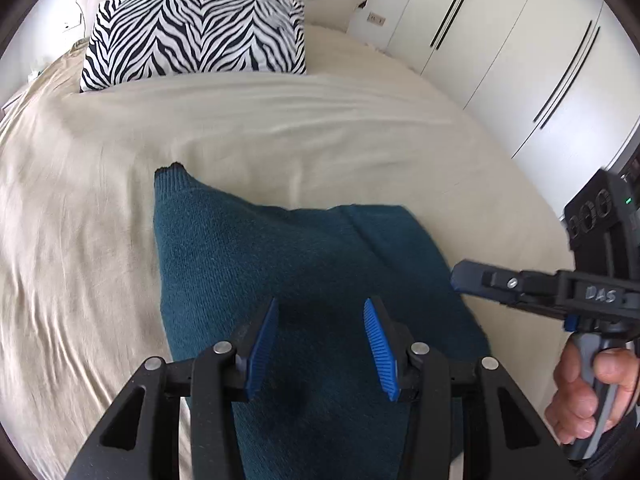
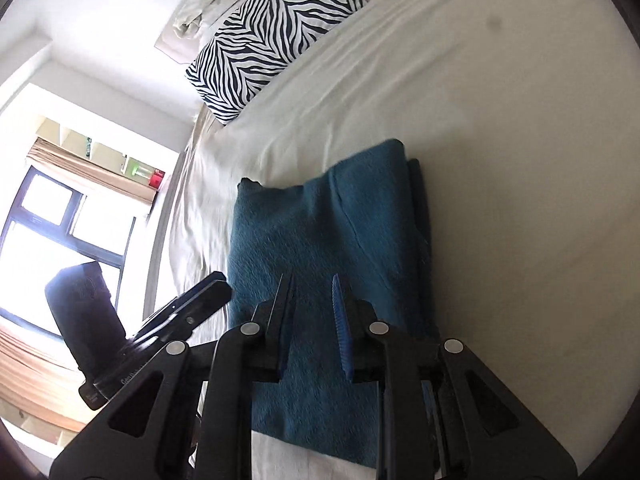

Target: Fold small clothes

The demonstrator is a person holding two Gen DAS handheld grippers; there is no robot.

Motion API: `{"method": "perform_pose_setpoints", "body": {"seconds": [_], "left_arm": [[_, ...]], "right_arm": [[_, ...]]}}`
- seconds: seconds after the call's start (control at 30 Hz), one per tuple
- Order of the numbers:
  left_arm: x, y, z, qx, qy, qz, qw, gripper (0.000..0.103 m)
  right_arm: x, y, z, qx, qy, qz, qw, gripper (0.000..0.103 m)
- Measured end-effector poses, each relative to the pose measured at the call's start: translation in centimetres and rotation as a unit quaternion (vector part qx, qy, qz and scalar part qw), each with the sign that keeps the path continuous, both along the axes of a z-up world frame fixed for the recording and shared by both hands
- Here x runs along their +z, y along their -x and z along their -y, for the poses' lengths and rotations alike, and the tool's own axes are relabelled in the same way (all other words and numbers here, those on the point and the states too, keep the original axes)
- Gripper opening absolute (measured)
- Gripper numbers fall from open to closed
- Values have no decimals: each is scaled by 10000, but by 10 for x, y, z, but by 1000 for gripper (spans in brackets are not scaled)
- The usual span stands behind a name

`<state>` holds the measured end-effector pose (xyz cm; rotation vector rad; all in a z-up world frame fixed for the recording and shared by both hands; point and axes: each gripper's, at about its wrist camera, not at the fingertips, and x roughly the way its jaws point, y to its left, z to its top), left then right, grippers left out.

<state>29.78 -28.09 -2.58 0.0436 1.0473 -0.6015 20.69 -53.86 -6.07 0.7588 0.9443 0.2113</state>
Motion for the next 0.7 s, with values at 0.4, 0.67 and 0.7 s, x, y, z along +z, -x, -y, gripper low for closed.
{"method": "perform_pose_setpoints", "body": {"seconds": [0.4,0.67,0.7], "left_arm": [[-37,-18,7,-70,-92,-141,9998,42],[-37,-15,10,-84,-178,-23,9998,42],[-37,-13,11,-90,-208,26,9997,42]], "right_arm": [[-41,-43,6,-190,191,-457,9986,18],[-35,-2,-10,122,564,-479,9972,18],[-44,1,-9,186,547,-394,9976,18]]}}
